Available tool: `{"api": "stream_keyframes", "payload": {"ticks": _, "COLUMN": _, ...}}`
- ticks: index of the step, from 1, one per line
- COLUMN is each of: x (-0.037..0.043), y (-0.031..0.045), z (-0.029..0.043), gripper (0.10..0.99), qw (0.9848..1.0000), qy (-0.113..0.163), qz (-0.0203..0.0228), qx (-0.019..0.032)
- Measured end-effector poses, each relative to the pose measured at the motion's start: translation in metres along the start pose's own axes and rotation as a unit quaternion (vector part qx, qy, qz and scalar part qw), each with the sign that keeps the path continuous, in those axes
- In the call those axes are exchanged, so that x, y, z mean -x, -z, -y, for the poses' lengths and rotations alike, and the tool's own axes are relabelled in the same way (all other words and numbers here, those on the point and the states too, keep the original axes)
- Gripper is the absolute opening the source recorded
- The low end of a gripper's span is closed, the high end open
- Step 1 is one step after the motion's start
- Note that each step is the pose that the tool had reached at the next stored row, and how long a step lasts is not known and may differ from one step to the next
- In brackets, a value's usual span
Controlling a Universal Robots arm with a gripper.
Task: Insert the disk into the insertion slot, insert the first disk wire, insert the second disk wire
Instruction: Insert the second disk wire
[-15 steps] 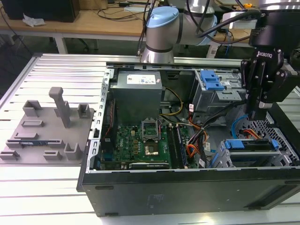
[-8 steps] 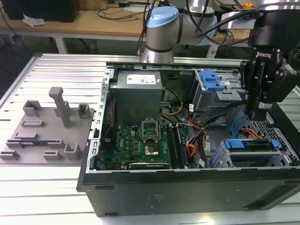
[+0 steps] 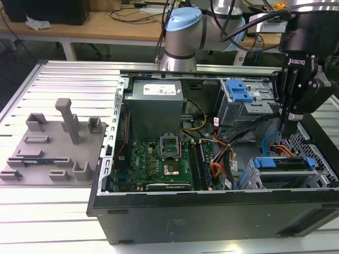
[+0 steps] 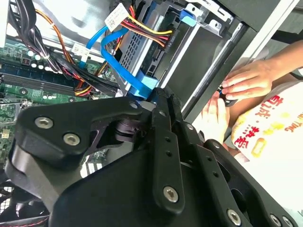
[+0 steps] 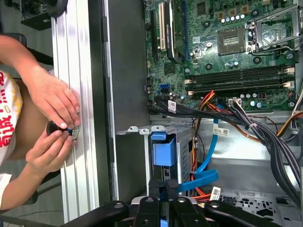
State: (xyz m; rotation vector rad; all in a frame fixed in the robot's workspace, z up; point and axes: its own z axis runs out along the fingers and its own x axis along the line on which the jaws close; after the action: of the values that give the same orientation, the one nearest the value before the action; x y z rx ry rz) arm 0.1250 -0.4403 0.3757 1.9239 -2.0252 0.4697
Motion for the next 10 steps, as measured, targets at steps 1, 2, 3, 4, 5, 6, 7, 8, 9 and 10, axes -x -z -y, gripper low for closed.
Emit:
{"api": "stream_keyframes", "payload": {"ticks": 1, "x": 0.0004, "y": -0.0005, "z": -0.0001, "gripper": 0.161, "qw": 1.0, "qy": 0.0, "qz": -0.0006, "qx": 0.0}}
{"api": "stream_keyframes", "payload": {"ticks": 2, "x": 0.0007, "y": -0.0012, "z": -0.0001, "gripper": 0.161, "qw": 1.0, "qy": 0.0, "qz": -0.0006, "qx": 0.0002}}
{"api": "stream_keyframes", "payload": {"ticks": 3, "x": 0.0008, "y": -0.0015, "z": -0.0001, "gripper": 0.161, "qw": 1.0, "qy": 0.0, "qz": -0.0007, "qx": 0.0002}}
{"api": "stream_keyframes", "payload": {"ticks": 4, "x": 0.001, "y": -0.0019, "z": -0.0001, "gripper": 0.161, "qw": 1.0, "qy": 0.0, "qz": -0.0001, "qx": 0.0}}
{"api": "stream_keyframes", "payload": {"ticks": 5, "x": 0.001, "y": -0.002, "z": -0.0001, "gripper": 0.161, "qw": 1.0, "qy": 0.0, "qz": 0.0006, "qx": -0.0001}}
{"api": "stream_keyframes", "payload": {"ticks": 6, "x": 0.0006, "y": -0.0023, "z": -0.0001, "gripper": 0.161, "qw": 1.0, "qy": 0.0, "qz": 0.0063, "qx": -0.0006}}
{"api": "stream_keyframes", "payload": {"ticks": 7, "x": 0.0004, "y": -0.0024, "z": -0.0001, "gripper": 0.161, "qw": 0.9999, "qy": -0.001, "qz": 0.0143, "qx": -0.0014}}
{"api": "stream_keyframes", "payload": {"ticks": 8, "x": 0.0002, "y": -0.0024, "z": 0.0, "gripper": 0.161, "qw": 0.9997, "qy": -0.002, "qz": 0.0238, "qx": -0.0024}}
{"api": "stream_keyframes", "payload": {"ticks": 9, "x": -0.0003, "y": -0.0027, "z": 0.0, "gripper": 0.161, "qw": 0.9993, "qy": -0.003, "qz": 0.0375, "qx": -0.0033}}
{"api": "stream_keyframes", "payload": {"ticks": 10, "x": -0.0011, "y": -0.0031, "z": 0.0, "gripper": 0.161, "qw": 0.9986, "qy": -0.003, "qz": 0.0531, "qx": -0.0038}}
